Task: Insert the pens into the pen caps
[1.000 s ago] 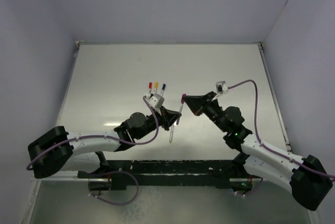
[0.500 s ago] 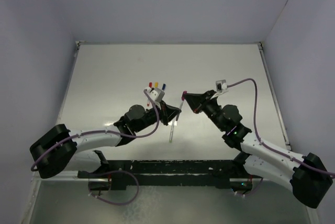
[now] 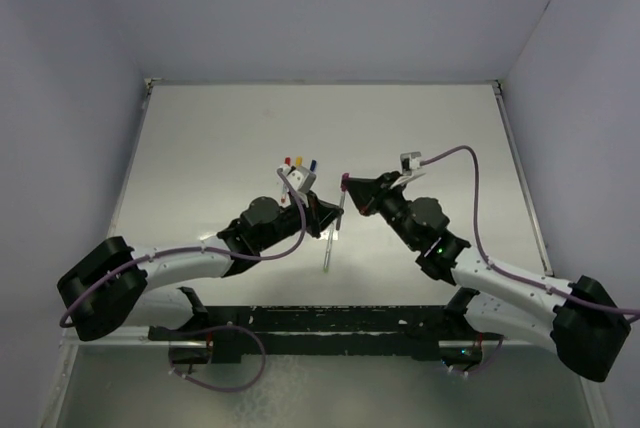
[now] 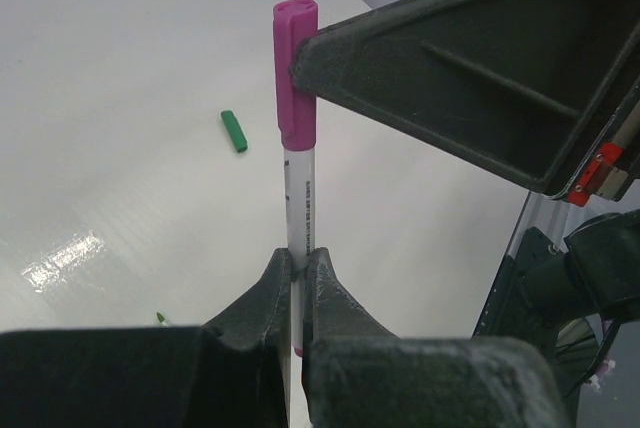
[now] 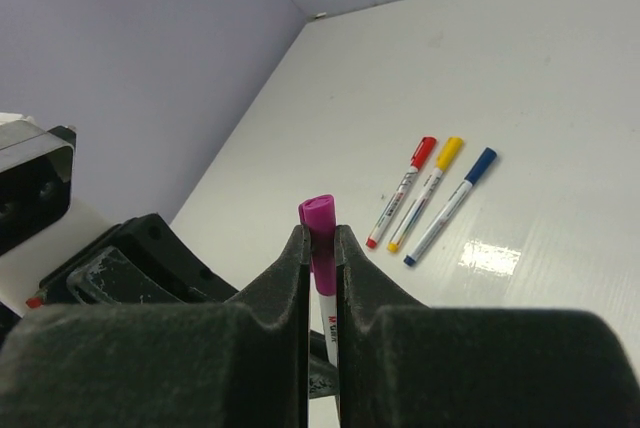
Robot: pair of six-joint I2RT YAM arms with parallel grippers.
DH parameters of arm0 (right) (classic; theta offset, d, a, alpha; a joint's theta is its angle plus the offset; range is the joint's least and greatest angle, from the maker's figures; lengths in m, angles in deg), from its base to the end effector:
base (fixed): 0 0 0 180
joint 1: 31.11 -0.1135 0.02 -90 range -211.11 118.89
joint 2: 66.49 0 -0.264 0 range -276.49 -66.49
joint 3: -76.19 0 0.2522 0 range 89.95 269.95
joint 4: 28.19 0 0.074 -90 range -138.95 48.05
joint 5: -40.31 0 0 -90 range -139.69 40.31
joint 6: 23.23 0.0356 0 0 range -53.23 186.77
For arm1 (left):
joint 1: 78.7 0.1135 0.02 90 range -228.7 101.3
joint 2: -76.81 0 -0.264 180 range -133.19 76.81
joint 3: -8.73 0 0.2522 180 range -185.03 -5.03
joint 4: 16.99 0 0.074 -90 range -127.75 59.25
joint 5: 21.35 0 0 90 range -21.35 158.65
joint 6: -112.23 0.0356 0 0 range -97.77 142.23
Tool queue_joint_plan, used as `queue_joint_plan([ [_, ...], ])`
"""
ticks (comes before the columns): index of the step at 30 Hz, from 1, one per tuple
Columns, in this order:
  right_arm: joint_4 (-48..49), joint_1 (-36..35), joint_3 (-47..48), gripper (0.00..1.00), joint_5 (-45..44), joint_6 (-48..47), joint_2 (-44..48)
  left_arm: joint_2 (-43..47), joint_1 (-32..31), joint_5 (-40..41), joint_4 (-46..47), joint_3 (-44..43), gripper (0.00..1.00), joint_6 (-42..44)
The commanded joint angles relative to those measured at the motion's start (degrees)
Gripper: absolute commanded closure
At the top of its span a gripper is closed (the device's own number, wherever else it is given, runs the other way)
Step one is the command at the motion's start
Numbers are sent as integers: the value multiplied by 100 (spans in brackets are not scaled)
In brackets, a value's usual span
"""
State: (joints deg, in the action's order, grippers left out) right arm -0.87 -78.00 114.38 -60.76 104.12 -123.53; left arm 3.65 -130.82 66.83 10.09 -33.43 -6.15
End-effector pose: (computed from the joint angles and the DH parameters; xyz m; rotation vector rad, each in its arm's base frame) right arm 0.1572 0.1580 0.2696 0.0435 1.5146 1.0632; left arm 0.1643 -0.2130 0.2288 0.3869 1.7142 -1.0815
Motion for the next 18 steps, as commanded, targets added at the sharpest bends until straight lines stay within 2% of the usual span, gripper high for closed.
queue_joint_plan([
  [1,-1325,-312,-69,100,395,32,-103,456,195,579,1502,-642,100,179],
  [5,-1929,-312,395,100,-167,-58,157,462,193,637,597,-606,100,197],
  [6,-2084,-312,540,97,-268,-151,263,455,198,703,294,-613,100,190],
  [12,-2654,-312,1224,60,-1138,-658,921,45,193,1459,-1297,-765,100,66],
  [15,-2958,-312,1389,51,-1704,-777,1267,-403,196,1961,-2150,-1143,100,-19],
  [18,-3395,-303,1533,49,-2209,-854,1514,-861,209,2104,-2575,-1561,100,112],
])
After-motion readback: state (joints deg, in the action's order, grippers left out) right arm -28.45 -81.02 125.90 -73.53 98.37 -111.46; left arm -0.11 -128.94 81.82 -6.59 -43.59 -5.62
